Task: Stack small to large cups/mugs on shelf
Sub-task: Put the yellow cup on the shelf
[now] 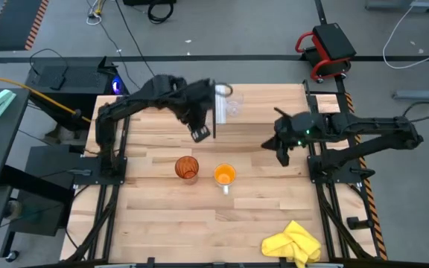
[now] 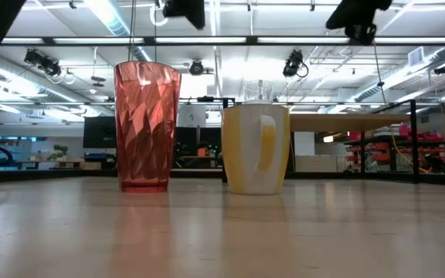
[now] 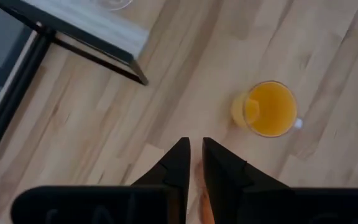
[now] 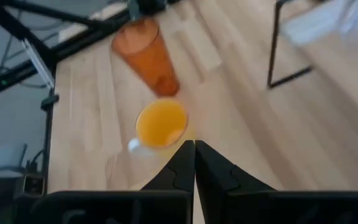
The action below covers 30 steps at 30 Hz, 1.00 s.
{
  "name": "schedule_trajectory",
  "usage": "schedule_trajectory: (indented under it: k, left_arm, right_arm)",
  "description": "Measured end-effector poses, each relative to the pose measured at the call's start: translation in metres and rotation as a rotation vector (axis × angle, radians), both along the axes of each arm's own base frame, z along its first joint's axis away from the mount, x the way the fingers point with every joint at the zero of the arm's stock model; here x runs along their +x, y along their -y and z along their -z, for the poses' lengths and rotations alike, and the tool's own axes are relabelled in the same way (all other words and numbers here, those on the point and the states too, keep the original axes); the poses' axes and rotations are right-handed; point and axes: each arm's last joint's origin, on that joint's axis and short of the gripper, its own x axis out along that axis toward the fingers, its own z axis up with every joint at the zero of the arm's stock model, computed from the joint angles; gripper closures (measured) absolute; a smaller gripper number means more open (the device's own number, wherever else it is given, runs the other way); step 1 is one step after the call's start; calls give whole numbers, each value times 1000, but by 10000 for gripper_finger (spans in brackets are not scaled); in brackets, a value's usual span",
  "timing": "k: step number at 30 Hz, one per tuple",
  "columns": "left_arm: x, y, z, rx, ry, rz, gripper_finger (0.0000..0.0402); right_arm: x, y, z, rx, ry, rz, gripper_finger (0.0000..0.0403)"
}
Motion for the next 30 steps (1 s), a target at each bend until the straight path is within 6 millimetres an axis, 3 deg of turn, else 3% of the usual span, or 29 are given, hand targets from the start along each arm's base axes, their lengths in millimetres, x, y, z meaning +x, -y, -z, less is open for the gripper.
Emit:
schedule_trajectory:
  k: [7, 16, 21, 30]
  left_arm:
    - [4, 78, 0, 142, 7, 81, 351]
    - [22, 152, 31, 296, -25, 115, 349]
    - [39, 169, 60, 344, -91, 148, 343]
    - [67, 165, 102, 325, -213, 194, 325]
  right_arm:
    - [-9, -34, 11, -38, -109, 56, 383]
    - [-13, -79, 27, -95, -129, 150, 383]
    - [-3, -102, 44, -139, -166, 160, 383]
    - [23, -135, 81, -235, -221, 130, 383]
